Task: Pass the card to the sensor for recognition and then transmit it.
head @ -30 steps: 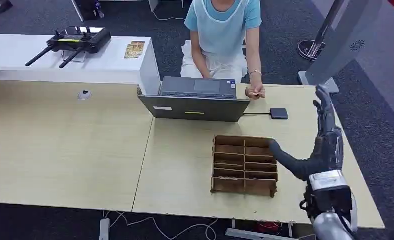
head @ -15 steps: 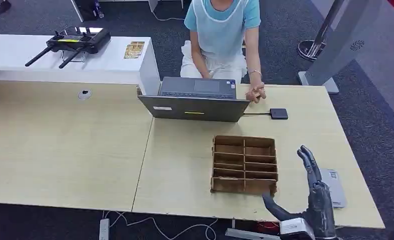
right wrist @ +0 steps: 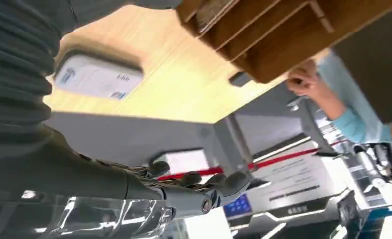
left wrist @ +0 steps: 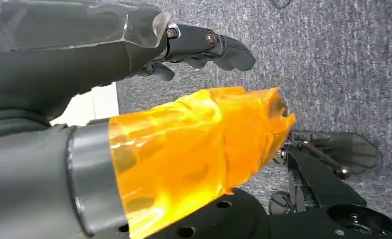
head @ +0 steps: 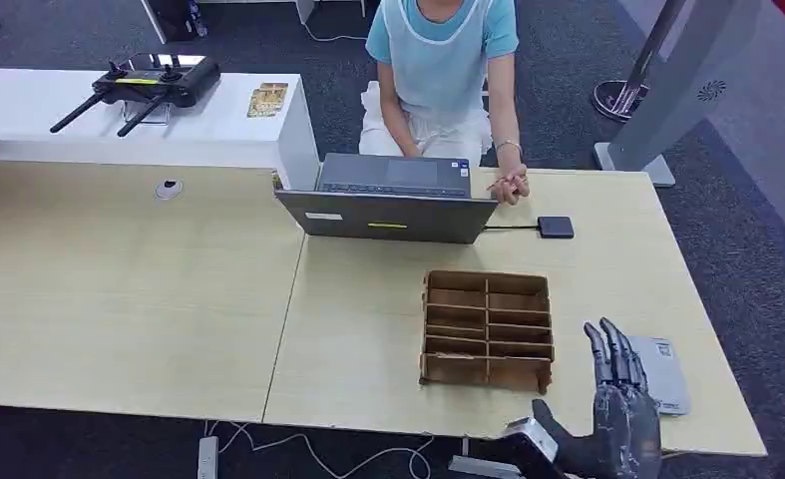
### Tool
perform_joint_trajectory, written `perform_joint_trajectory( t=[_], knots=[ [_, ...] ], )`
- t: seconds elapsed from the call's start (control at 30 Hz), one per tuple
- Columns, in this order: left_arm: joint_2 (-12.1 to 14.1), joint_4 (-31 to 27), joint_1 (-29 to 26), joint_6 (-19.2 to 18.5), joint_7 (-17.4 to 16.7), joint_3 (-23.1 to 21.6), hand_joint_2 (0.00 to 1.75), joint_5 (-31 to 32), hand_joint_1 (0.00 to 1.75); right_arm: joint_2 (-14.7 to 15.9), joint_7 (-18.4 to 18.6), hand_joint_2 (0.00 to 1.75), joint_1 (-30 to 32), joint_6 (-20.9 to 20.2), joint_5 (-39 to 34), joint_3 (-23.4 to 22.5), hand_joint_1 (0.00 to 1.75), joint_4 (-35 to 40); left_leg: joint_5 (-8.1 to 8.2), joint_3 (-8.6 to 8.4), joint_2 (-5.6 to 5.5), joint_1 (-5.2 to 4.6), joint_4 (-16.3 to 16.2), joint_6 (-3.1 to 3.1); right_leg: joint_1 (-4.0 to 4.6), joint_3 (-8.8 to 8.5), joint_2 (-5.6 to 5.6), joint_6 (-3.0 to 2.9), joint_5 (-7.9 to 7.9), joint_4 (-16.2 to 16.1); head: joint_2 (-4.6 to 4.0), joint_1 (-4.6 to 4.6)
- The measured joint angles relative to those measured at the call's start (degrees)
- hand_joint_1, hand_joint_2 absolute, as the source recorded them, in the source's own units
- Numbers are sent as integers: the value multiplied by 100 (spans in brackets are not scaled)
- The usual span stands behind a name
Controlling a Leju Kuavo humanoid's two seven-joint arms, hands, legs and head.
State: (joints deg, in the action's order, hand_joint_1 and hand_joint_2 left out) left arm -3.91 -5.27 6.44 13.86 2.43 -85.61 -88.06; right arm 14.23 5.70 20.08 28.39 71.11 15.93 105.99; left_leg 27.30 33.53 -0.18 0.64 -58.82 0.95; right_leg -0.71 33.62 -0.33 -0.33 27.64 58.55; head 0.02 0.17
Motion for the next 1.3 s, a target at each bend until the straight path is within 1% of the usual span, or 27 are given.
perform_joint_trajectory(
  t=[0.03,0.13,0.23,0.4,0.47,0.57,0.6,0.8,0.97,1.1,1.3],
  knots=[
    [0,0,2,2,-33,-2,0,0,0,0,113,175,-42,18,217,13,0,-75,0,-1,1,0,0,0,0,0,0,0,0,0,-2,0],
    [-5,0,2,2,-46,-13,0,2,0,-57,620,175,-179,103,1163,22,0,-381,0,-1,2,0,0,0,0,0,0,0,0,1,0,0],
    [-11,0,6,2,-75,-24,0,4,0,-133,893,175,-300,101,1687,61,0,-595,-1,-1,3,0,0,0,0,-1,0,-1,-1,2,-2,2],
    [-24,0,13,13,-114,-66,0,9,0,-135,1293,175,-607,171,1894,236,0,-858,-1,-2,5,0,0,0,0,-1,2,-1,-1,2,-2,2],
    [-26,0,18,17,-114,-76,0,9,0,-98,1435,175,-733,166,1907,354,0,-945,-1,-3,8,0,0,0,0,-1,5,-3,-3,2,0,0],
    [-33,0,24,17,-114,-81,0,4,0,6,1775,175,-945,101,1907,581,0,-1030,-1,-4,8,0,0,0,0,-1,4,-3,-3,2,0,0],
    [-37,0,29,17,-114,-81,0,2,0,28,1833,175,-1004,85,1907,649,0,-1050,-1,-3,8,0,0,0,0,-1,4,-3,-3,2,0,2],
    [-50,0,45,11,-98,-96,0,0,0,57,1861,175,-1233,-31,1907,962,0,-1133,-1,-3,8,0,0,0,0,-1,4,-3,-3,2,0,0],
    [-42,0,57,9,-42,-105,0,-4,0,50,1826,175,-1406,-301,1907,1150,0,-1155,-1,-3,7,1,0,1,1,-1,3,-4,-2,3,0,0],
    [-35,0,68,2,-26,-105,0,-7,0,-134,1434,175,-1391,-675,1907,1102,0,-1163,-1,-3,8,0,0,1,0,0,4,-4,-2,2,0,0],
    [-18,0,72,0,-18,-105,0,-7,0,-413,936,175,-1324,-1086,1907,761,0,-1170,-1,-3,7,0,0,1,0,0,3,-3,-2,2,-2,0]
  ],
)
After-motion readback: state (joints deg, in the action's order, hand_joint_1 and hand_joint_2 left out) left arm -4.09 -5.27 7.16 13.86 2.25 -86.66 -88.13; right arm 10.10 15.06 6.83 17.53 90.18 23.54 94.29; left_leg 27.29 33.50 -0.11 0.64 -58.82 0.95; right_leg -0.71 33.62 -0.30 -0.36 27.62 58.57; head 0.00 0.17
